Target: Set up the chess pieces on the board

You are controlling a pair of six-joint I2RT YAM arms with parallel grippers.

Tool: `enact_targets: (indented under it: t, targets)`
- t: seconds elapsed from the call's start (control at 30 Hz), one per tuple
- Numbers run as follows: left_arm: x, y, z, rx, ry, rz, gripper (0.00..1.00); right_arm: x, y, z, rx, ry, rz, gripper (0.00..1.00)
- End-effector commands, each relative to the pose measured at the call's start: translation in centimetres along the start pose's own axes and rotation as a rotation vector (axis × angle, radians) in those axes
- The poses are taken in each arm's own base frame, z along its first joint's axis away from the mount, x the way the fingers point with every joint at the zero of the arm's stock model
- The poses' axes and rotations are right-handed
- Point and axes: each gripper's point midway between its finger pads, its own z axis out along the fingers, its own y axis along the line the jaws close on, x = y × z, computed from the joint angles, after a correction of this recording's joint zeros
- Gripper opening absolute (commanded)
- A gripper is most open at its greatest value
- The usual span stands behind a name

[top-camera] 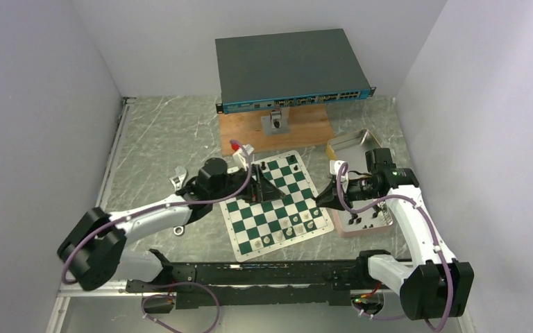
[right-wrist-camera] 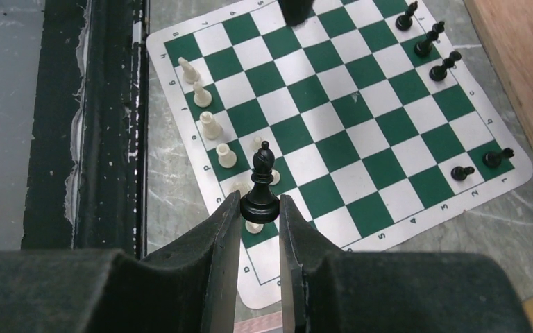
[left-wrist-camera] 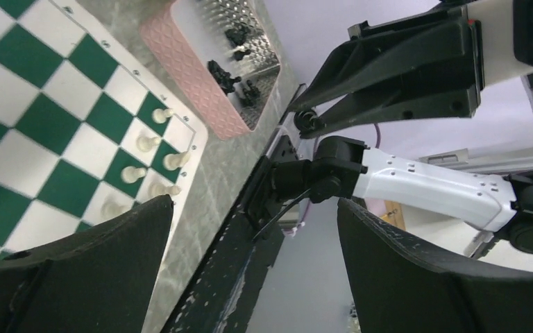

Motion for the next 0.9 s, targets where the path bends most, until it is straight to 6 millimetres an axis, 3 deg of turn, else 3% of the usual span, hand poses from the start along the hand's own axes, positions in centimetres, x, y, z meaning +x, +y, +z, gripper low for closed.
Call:
enact_targets:
  t: [0.0, 0.23, 0.47, 0.87]
  targets:
    - [-2.1, -5.1, 2.8, 0.148, -0.048, -0.005, 0.92, -1.5, 0.8, 0.1, -0.024, -0.076, -0.076, 0.1]
    - [-0.7, -6.7, 5.5, 0.165, 0.008, 0.015, 0.91, -1.3, 0.9, 0.3, -0.028, -0.07, -0.066, 0.1]
    - [0.4, -6.9, 7.3, 0.113, 0.057, 0.051, 0.84, -1.5, 1.1, 0.3, -0.031, -0.076, -0.063, 0.09]
    - [1.5, -6.4, 9.0, 0.031, 0.111, 0.115, 0.54, -1.5, 1.1, 0.4, -0.036, -0.078, -0.05, 0.09]
